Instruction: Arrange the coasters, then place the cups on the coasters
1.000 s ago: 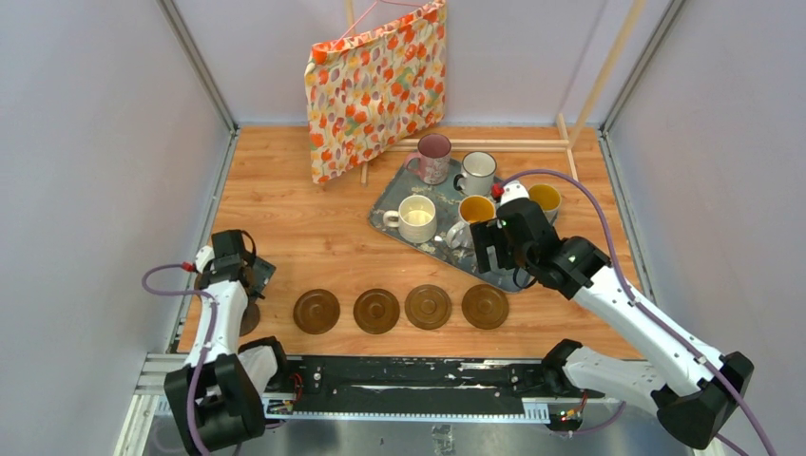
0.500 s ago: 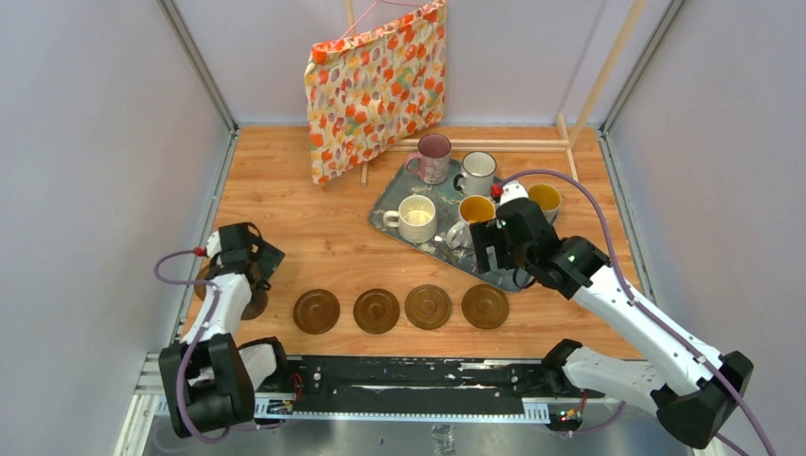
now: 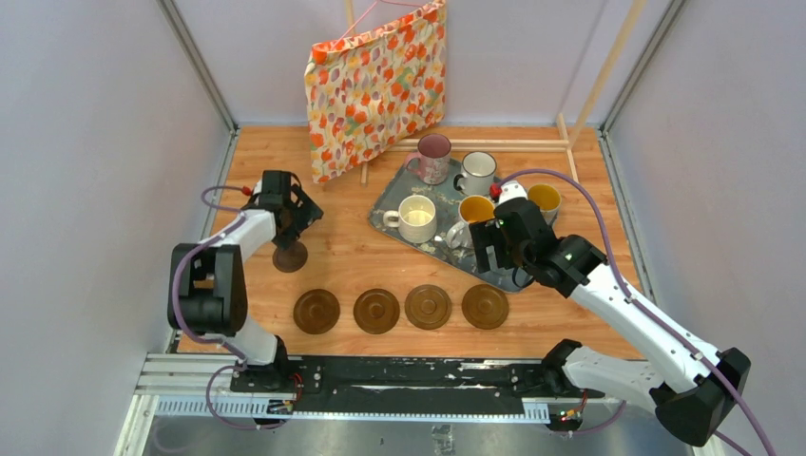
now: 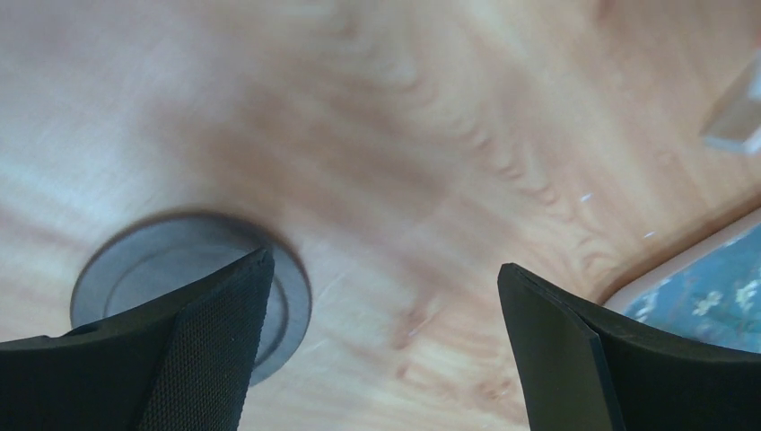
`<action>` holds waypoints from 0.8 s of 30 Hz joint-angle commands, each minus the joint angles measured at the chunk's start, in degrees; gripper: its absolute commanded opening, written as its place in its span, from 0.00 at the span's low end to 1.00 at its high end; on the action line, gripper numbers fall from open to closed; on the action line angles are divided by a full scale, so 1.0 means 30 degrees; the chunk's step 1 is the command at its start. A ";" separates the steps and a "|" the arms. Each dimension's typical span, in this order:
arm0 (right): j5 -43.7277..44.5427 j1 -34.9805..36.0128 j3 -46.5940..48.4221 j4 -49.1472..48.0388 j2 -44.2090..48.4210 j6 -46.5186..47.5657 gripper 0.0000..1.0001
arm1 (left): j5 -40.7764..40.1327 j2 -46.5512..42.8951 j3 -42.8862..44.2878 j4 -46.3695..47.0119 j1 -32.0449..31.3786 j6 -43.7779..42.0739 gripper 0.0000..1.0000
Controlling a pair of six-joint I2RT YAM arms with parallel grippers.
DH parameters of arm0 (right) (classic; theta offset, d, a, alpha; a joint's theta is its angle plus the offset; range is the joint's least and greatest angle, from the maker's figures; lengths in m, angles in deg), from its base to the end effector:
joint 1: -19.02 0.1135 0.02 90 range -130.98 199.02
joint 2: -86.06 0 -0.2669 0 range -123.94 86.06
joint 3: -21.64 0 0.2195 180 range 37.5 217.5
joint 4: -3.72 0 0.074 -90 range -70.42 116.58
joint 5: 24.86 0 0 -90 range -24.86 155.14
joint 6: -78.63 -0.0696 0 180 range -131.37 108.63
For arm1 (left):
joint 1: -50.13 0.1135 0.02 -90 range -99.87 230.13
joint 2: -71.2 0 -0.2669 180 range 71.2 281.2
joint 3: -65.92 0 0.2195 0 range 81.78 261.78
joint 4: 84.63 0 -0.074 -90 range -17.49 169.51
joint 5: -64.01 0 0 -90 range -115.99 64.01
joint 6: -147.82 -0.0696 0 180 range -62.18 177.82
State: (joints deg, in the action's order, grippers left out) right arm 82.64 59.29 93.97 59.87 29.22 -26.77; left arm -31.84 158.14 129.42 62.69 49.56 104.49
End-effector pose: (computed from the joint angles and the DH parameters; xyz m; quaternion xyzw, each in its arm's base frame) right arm 0.1600 0.1082 0.3041 -0.1314 0.8908 0.0704 0.4293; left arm 0.2870 0.0042 0.1738 -0.3877 0.8733 -0.0719 0.2862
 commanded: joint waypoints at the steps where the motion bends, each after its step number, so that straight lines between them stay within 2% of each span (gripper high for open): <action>1: 0.0664 0.0277 0.0354 0.0469 0.0120 0.0267 0.99 | 0.0272 0.2255 0.3157 0.0288 -0.0188 -0.1333 1.00; 5: 0.0753 0.0273 0.0323 0.0513 0.0167 0.0255 0.99 | -0.0462 0.2652 0.5332 -0.1281 -0.0188 -0.2054 1.00; 8: 0.0652 0.0262 0.0338 0.0514 0.0173 0.0245 0.99 | -0.2590 0.0218 0.4141 -0.1767 0.0104 -0.1457 1.00; 16: -0.0052 0.0273 0.0269 0.0472 0.0117 0.0225 0.99 | -0.1771 -0.4614 -0.0085 -0.2768 0.6924 -0.0940 1.00; 24: -0.0529 0.0263 0.0285 0.0362 0.0028 0.0248 0.99 | -0.0927 -0.5555 -0.1729 -0.3123 1.0311 -0.0345 1.00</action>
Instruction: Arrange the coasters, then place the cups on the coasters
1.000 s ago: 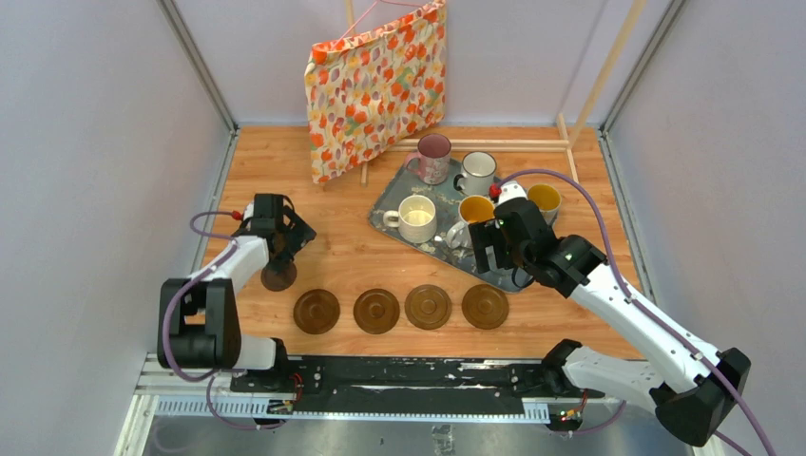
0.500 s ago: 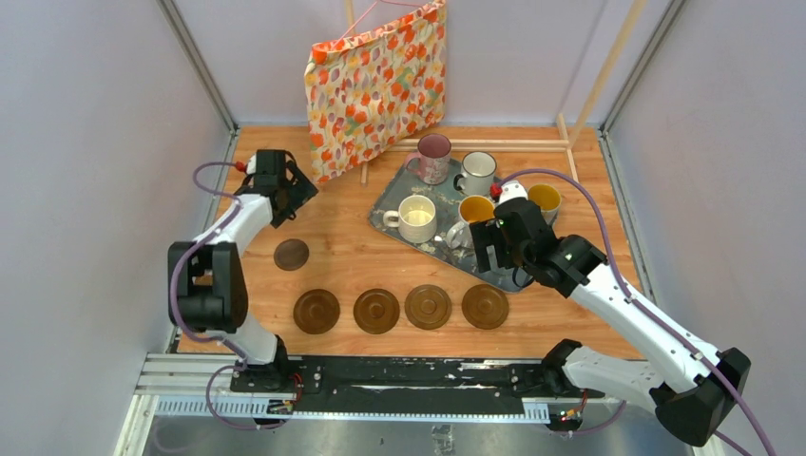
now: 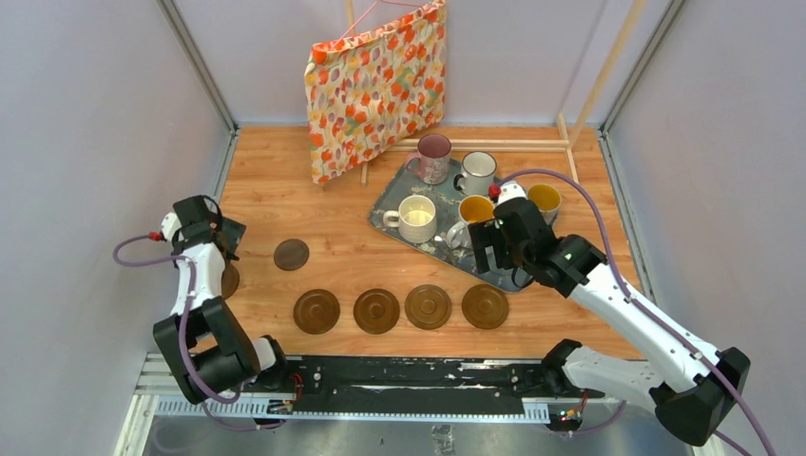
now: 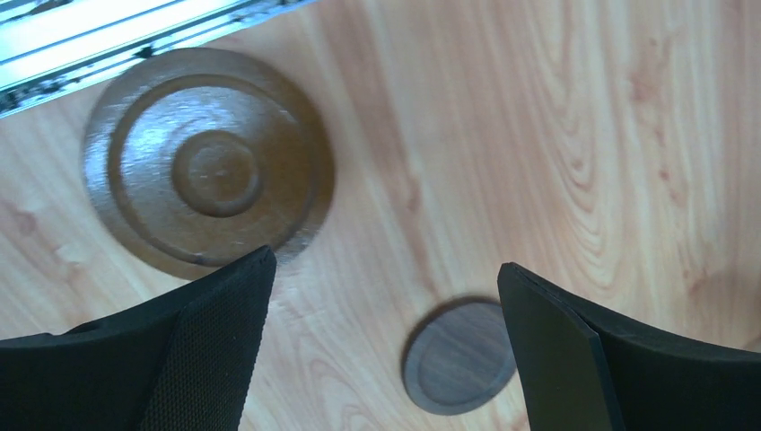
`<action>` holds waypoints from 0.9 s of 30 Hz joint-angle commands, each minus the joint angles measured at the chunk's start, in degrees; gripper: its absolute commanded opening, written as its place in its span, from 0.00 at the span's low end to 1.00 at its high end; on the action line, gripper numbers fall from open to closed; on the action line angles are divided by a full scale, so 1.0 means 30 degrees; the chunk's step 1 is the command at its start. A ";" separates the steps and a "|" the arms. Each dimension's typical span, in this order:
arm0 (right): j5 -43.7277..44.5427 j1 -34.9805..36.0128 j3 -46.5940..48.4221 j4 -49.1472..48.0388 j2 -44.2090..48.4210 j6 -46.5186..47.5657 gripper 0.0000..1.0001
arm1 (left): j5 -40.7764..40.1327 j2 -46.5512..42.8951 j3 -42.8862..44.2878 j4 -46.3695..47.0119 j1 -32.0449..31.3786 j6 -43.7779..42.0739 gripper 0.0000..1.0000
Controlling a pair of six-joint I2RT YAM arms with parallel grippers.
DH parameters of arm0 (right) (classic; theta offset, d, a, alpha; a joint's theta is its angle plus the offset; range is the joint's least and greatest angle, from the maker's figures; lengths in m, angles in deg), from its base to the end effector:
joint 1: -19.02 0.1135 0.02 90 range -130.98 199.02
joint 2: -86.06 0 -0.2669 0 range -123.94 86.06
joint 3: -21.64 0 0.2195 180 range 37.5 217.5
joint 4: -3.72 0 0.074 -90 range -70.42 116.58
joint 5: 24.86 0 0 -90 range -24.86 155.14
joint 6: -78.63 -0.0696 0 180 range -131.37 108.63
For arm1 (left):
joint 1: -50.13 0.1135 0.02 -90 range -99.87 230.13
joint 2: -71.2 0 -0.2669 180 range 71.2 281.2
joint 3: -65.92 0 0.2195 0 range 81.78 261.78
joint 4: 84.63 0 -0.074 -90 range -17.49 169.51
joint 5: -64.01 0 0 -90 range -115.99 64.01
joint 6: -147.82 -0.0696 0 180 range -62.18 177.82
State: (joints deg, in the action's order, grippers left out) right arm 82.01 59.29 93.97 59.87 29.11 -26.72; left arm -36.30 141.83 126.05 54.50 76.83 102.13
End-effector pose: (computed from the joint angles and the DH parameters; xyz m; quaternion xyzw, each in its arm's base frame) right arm 0.1600 0.1091 0.3036 -0.1344 0.8913 0.0743 0.4266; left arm 0.2055 0.1173 0.2140 -0.5701 0.7479 0.0334 0.3385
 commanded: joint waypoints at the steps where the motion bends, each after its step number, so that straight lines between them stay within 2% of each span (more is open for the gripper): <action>1: -0.0318 0.0273 0.0272 0.0367 0.0120 0.0245 0.99 | 0.0761 -0.0046 -0.0808 -0.0304 0.1612 0.0421 1.00; 7: -0.0288 0.0260 0.0097 0.0366 0.0518 0.0221 0.99 | 0.1395 0.0452 -0.1743 0.0127 0.3639 0.0078 1.00; 17: -0.0318 0.0265 0.0115 0.0368 0.0635 0.0198 0.99 | 0.2647 0.2457 -0.2585 0.1410 0.3847 0.0425 1.00; 21: -0.0361 0.0283 0.0098 0.0368 0.0579 0.0156 0.99 | 0.2741 0.1740 -0.3751 0.1291 0.3820 0.0898 1.00; 27: -0.0347 0.0260 0.0189 0.0339 0.0464 0.0142 0.99 | 0.1297 -0.1595 -0.6152 -0.0022 0.2970 0.2123 1.00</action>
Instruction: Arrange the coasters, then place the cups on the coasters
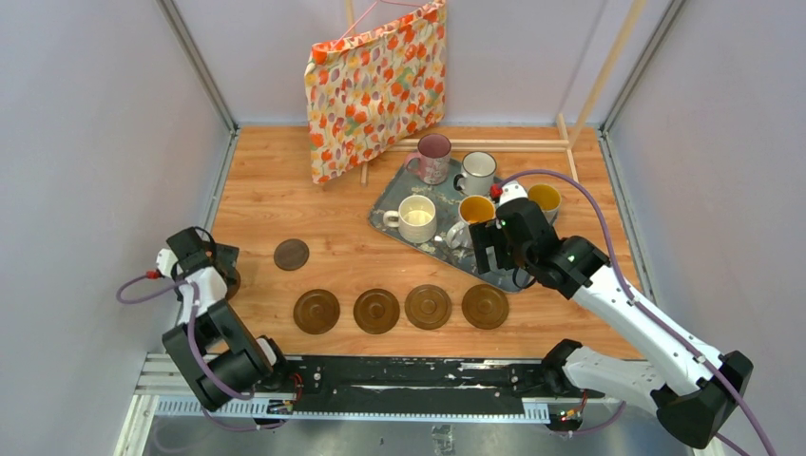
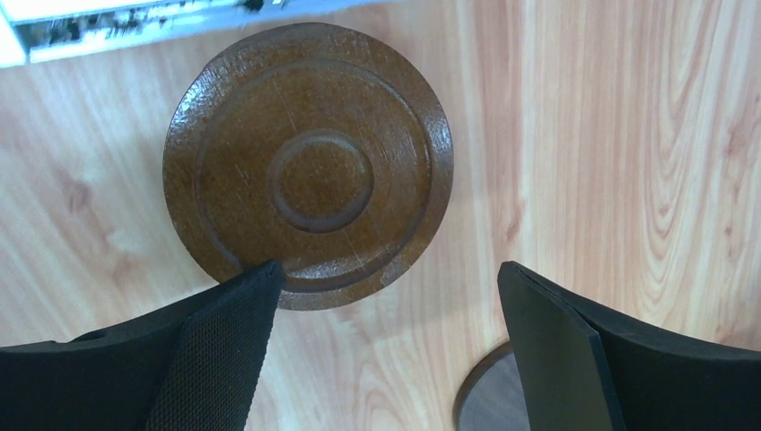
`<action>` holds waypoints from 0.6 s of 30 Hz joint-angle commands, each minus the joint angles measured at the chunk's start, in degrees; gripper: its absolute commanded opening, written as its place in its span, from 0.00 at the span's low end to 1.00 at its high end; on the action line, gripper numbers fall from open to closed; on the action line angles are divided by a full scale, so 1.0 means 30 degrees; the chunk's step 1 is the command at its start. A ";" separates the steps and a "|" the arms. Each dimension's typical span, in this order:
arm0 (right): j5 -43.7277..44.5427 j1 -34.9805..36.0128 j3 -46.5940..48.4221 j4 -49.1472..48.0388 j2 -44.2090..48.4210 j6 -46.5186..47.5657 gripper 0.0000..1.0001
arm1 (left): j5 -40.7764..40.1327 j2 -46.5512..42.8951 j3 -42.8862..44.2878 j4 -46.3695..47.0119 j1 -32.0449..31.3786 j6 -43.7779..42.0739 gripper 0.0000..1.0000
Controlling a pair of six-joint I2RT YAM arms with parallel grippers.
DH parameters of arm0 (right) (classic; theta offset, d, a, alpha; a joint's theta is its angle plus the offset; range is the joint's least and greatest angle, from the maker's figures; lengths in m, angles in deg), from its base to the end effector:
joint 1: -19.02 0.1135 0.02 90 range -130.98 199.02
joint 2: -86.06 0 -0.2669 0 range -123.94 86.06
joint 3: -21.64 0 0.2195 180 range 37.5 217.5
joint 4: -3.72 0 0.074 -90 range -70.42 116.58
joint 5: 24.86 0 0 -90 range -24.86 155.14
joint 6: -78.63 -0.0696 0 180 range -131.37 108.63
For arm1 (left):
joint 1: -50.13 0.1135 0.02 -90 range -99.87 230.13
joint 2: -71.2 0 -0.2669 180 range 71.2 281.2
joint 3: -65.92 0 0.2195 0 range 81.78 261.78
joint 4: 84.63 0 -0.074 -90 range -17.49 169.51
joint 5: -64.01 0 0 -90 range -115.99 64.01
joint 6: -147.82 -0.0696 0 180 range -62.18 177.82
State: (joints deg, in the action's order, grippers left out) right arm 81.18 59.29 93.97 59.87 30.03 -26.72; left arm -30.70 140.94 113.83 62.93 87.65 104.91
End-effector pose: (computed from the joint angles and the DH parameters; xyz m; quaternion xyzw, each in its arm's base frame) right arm 0.1572 0.1080 0.3062 -0.1358 0.8885 0.0840 0.4301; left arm 0.1671 0.1355 0.1659 -0.6494 0.6948 0.0134 0.3087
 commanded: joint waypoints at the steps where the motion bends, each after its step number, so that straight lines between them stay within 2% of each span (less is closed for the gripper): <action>1: -0.0063 0.0276 0.0158 0.0338 0.0161 0.0116 0.99 | -0.0854 -0.1993 -0.2409 -0.3162 -0.1098 0.1466 1.00; 9: -0.0156 0.0267 0.0088 0.0306 0.0383 0.0062 0.99 | -0.2612 -0.6341 -0.4354 -0.5750 -0.4957 0.4257 1.00; 13: -0.0173 0.0273 0.0070 0.0251 0.0375 0.0035 0.99 | -0.3013 -0.6691 -0.4894 -0.6262 -0.6705 0.5171 1.00; 18: -0.0167 0.0277 0.0063 0.0228 0.0387 0.0034 0.99 | -0.4060 -0.6341 -0.5216 -0.7157 -0.9847 0.6657 0.99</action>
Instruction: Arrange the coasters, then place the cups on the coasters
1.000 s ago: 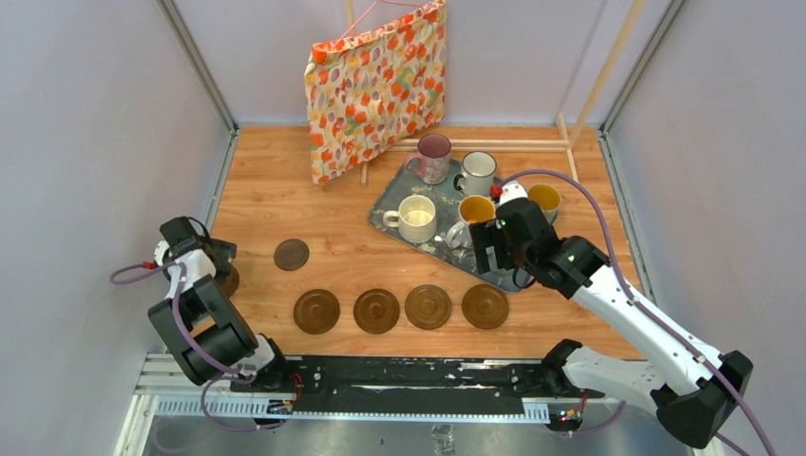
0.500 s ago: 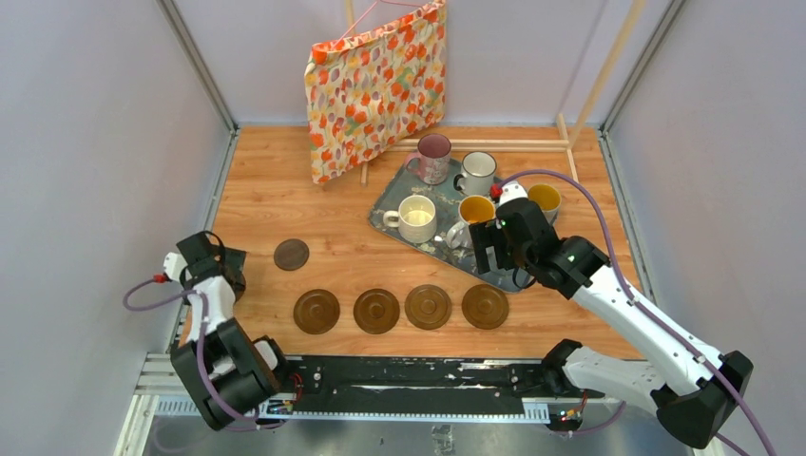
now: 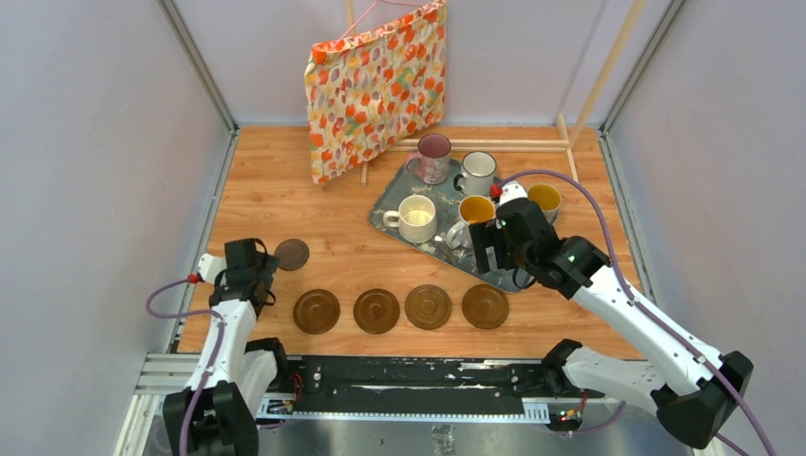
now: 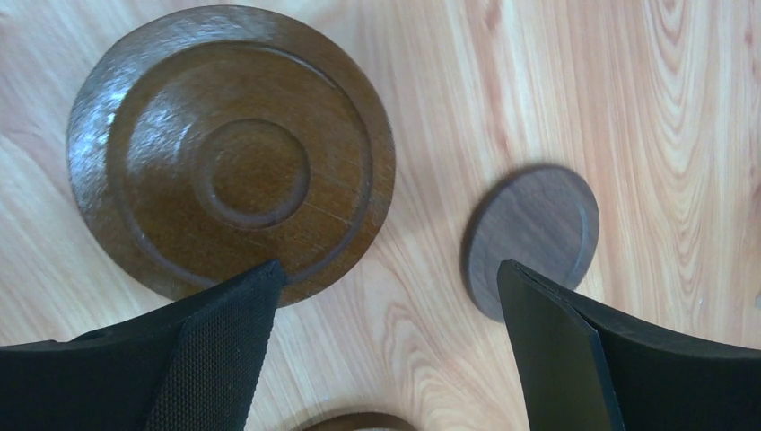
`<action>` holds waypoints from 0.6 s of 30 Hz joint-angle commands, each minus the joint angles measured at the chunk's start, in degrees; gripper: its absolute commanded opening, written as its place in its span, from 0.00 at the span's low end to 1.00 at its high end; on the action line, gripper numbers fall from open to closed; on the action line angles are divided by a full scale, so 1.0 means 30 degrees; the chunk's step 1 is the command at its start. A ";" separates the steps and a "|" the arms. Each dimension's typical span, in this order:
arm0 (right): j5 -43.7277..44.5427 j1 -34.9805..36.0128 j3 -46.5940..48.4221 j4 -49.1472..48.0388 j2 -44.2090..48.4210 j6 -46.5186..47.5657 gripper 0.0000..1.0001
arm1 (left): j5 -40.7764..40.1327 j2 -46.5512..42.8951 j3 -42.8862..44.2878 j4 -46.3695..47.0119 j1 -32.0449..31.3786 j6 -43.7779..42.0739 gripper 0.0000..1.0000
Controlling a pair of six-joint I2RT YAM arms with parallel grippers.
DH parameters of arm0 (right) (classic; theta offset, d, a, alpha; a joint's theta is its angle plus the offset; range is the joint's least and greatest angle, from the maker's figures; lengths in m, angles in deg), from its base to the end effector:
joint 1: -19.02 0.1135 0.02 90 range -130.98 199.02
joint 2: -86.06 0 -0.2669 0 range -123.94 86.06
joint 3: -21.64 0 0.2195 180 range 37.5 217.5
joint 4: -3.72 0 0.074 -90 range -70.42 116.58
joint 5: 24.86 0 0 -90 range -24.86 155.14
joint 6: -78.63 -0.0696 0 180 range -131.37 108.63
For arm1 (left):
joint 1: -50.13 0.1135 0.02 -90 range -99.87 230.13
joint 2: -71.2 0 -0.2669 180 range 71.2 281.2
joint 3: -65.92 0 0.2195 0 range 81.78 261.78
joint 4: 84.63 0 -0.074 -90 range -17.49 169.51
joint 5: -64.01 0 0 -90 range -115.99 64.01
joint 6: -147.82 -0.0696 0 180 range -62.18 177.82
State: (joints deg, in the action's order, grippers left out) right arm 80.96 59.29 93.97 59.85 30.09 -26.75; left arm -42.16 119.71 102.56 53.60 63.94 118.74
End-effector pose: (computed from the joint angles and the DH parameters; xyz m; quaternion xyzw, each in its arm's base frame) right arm 0.1569 0.1081 0.3063 -0.1362 0.8884 0.0860 0.4300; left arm 0.1328 0.0526 0.1549 -0.6057 0.7210 -0.0010 0.3366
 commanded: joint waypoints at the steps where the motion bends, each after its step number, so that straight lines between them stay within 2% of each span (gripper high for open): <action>1: -0.0017 0.0275 0.0021 0.0229 0.0413 0.0004 0.99 | -0.0498 0.0734 -0.1298 -0.4385 -0.2346 0.2155 1.00; 8: 0.0286 0.0259 -0.0062 0.0229 0.0615 -0.0031 0.99 | -0.0260 0.0530 0.0370 -0.6967 -0.3836 0.2760 1.00; 11: 0.0408 0.0260 0.0001 0.0229 0.0579 -0.0019 0.99 | -0.1108 -0.0238 0.1398 -0.7867 -0.4053 0.2309 1.00; 15: 0.0372 0.0284 0.0014 0.0221 0.0554 -0.0006 0.99 | -0.3699 -0.0062 0.2995 -0.7808 -0.3624 0.1283 1.00; 18: 0.0438 0.0258 0.0002 0.0256 0.0727 0.0024 0.99 | -0.3731 0.2044 0.4075 -0.7080 -0.2235 -0.0205 1.00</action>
State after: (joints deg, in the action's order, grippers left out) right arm 81.15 59.29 93.95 59.85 31.17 -26.77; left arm -48.41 120.59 110.16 33.25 53.55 122.74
